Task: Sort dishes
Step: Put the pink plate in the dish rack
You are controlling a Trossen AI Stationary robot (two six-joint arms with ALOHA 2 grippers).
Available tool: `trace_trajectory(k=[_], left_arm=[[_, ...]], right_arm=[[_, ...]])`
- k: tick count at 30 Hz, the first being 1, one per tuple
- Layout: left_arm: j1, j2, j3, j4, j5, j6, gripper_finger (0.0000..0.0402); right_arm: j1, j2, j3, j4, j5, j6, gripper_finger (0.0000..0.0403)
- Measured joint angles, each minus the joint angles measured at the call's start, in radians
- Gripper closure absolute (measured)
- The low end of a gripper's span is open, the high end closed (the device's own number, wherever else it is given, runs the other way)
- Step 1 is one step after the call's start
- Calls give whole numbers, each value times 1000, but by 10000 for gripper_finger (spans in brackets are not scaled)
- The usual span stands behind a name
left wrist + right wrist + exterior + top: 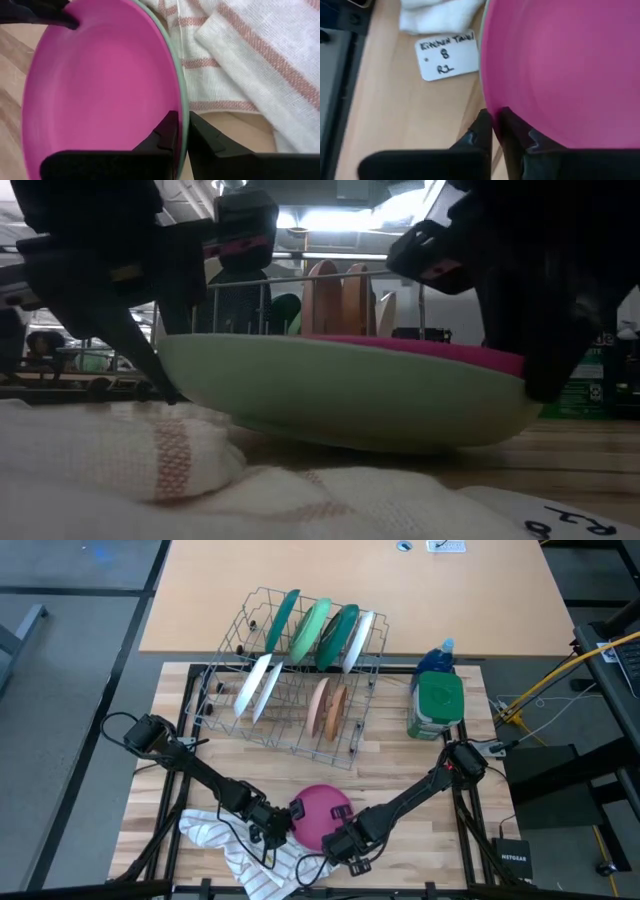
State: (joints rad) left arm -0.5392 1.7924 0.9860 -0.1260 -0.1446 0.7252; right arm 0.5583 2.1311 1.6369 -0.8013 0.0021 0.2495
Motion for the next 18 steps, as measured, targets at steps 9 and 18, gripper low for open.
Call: trace_trajectory(k=[9, 18], left_arm=[[-4, 0, 0, -3, -204, -81, 335], [-17, 0, 1, -72, -276, -229, 286]], right_arm=[[-2, 0, 52, -14, -26, 14, 382], [-5, 0, 57, -5, -58, 114, 392]])
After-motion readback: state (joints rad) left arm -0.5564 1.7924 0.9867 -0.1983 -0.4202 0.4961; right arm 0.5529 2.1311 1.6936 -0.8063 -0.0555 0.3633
